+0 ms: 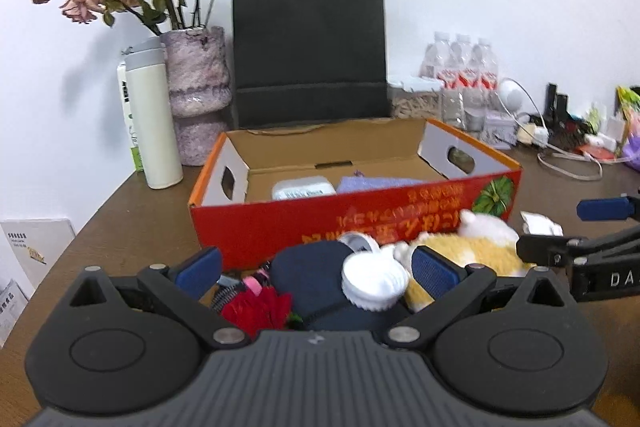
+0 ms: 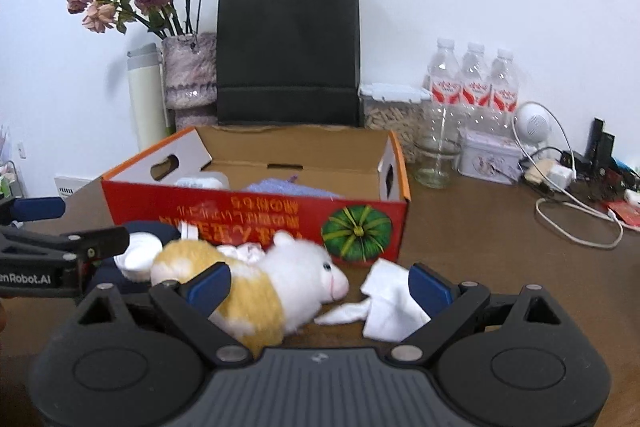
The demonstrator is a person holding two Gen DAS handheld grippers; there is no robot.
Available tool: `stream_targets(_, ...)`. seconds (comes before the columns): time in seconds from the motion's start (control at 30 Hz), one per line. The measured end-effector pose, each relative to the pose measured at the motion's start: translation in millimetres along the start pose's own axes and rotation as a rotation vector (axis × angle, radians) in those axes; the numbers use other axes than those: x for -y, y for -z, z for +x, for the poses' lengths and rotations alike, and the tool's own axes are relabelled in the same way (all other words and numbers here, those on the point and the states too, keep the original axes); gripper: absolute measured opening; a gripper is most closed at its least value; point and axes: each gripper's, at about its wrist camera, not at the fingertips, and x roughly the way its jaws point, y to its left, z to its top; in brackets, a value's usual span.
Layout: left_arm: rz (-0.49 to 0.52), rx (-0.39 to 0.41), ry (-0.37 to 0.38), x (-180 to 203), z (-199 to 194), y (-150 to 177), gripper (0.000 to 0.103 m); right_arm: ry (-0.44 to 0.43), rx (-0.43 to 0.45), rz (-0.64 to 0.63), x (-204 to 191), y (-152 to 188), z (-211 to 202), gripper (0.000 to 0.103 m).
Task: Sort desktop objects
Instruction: 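Grasp the white cap of the navy case with left while right grasps plush sheep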
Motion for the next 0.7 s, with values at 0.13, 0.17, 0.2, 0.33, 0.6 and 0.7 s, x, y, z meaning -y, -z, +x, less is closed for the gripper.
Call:
stream_targets(0.13, 0.061, -0.007, -0.002, 8.8, 2.7, 5.2, 0.103, 0.005, -0.004, 0.008, 2.2, 6.2, -5.9, 0.095)
stream_targets(0.17, 0.075, -0.011, -0.001, 10.8, 4.2, 6.4, 0.101, 0.008, -0.004, 0.011, 2.6, 6.3, -6.6, 0.095)
stream_targets(0.2, 0.086, -0.016, -0.001, 12.1, 5.8, 7.4, 0.100, 0.008, -0.004, 0.015, 3.3, 6.6, -7.0, 0.095)
stream_targets(0.33, 0.134, -0.034, -0.003, 16.6, 15.0, 9.9, 0.091, 0.011, -0.011, 0.030, 6.5, 8.0, -7.3, 0.095)
stream_targets(0.6, 0.158, -0.047, 0.043, 16.2, 29.0, 7.6, 0.081, 0.003, -0.019, 0.036, 6.3, 7.9, -6.0, 0.095)
stream_targets(0.7, 0.176, -0.041, 0.065, 17.1, 32.9, 6.5, 0.074, 0.002, -0.025, 0.036, 6.0, 8.2, -4.3, 0.095)
